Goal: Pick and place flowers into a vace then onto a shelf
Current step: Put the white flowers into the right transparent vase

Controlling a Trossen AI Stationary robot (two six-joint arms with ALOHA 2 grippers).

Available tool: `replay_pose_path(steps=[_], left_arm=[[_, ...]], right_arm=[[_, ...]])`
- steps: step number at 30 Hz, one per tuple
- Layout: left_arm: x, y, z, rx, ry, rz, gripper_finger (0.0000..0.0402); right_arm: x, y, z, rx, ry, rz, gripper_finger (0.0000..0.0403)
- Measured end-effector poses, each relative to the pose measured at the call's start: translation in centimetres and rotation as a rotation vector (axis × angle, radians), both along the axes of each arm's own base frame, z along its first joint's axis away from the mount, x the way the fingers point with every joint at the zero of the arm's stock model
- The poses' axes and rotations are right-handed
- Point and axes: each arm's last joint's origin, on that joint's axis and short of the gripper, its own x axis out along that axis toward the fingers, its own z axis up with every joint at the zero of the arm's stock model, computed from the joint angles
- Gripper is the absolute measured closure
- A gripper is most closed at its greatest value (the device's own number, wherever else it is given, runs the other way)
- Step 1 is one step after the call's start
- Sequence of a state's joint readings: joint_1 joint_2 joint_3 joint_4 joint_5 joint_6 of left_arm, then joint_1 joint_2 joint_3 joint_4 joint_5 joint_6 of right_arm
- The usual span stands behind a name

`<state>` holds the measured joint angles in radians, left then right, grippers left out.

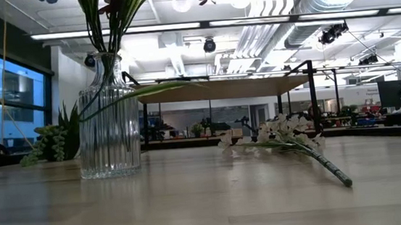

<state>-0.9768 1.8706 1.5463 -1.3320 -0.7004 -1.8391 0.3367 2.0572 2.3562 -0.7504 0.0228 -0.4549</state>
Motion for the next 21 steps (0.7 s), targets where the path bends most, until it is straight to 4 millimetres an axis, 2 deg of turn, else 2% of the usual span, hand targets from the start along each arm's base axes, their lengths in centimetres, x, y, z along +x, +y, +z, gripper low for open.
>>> replay_pose_path(steps=[5,10,17,21], left_arm=[[-0.4,-0.4,-0.1,-0.046,0.02,0.007,0.0204],[-0.5,-0.6,-0.1,-0.049,0.011,0.001,0.0204],[-0.1,-0.9,-0.1,-0.067,-0.051,-0.006,0.0204],[0.4,-1.3,-0.1,-0.101,-0.068,-0.039,0.0204]], right_arm=[[-1.1,-0.5,1.2,-0.092,-0.039,-0.085,0.0284],[-3.7,-1.3,3.6,-0.179,-0.075,-0.212,0.0284],[-10.0,-3.0,7.3,-0.278,-0.077,-0.455,0.0284],[-13.8,-3.7,9.2,-0.221,-0.094,-0.521,0.0284]])
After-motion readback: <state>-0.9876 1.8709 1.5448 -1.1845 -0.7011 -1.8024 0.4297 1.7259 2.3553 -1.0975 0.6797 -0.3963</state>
